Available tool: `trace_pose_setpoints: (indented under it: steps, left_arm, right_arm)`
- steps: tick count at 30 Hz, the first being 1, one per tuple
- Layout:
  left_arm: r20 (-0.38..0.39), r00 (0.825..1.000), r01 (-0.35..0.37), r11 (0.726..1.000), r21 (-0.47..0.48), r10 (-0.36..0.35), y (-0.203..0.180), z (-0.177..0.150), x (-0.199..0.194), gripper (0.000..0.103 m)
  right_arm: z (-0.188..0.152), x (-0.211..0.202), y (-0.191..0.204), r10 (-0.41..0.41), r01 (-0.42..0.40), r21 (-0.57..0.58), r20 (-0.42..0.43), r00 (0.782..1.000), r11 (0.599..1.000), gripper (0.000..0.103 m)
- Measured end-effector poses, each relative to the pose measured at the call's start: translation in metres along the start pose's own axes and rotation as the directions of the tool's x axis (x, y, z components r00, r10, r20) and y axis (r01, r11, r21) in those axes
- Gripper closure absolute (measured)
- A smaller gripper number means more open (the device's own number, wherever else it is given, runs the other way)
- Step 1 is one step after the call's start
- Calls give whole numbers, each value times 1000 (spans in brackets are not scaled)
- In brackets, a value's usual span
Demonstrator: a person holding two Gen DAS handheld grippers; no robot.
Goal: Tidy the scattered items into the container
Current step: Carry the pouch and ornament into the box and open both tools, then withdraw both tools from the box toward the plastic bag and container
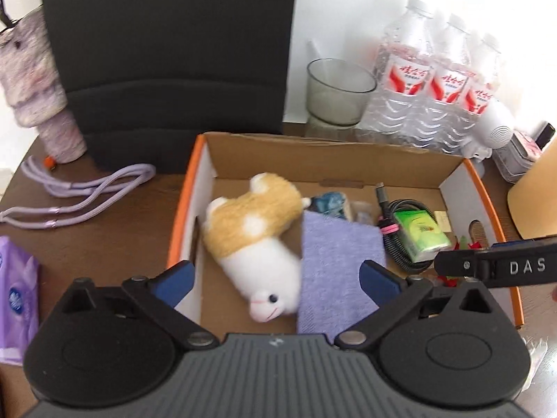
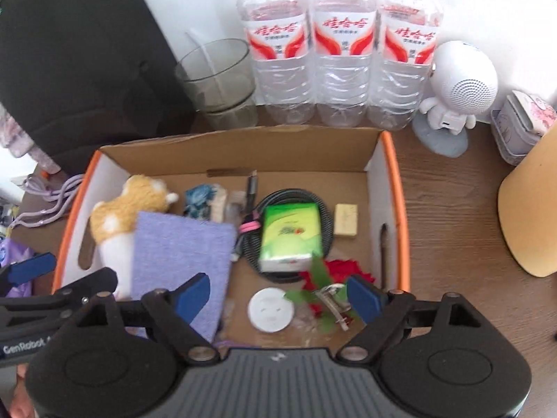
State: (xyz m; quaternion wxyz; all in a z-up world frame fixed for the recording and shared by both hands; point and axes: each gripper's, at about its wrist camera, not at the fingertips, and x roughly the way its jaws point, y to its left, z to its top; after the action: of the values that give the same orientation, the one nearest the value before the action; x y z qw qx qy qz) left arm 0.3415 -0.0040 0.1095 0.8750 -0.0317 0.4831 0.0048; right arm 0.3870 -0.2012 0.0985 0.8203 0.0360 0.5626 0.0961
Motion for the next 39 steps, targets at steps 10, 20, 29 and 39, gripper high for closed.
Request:
trace_pose_setpoints:
  steps: [10,20,29,39]
  left_arm:
    - [122,990,-77,997,18,74,0,-21,-38,0]
    - [562,825,-106,993,52,58,-16,-102,-103,0]
    - [592,806,-65,996,60,18,-26,-180,-131,0]
    - [564,812,10,971,238,-147,-14,-393,-197,0]
  right_arm:
    - [-26,-36,-2,-10,11,-3,88,996,1000,17]
    - [-129,-93,-3,34,34,-102,594,804,994,17]
    - [-219,-109,-12,26,14,-54,672,740,998,17]
    - [-479,-131,-43,-19,10,18,652,758,1000,9]
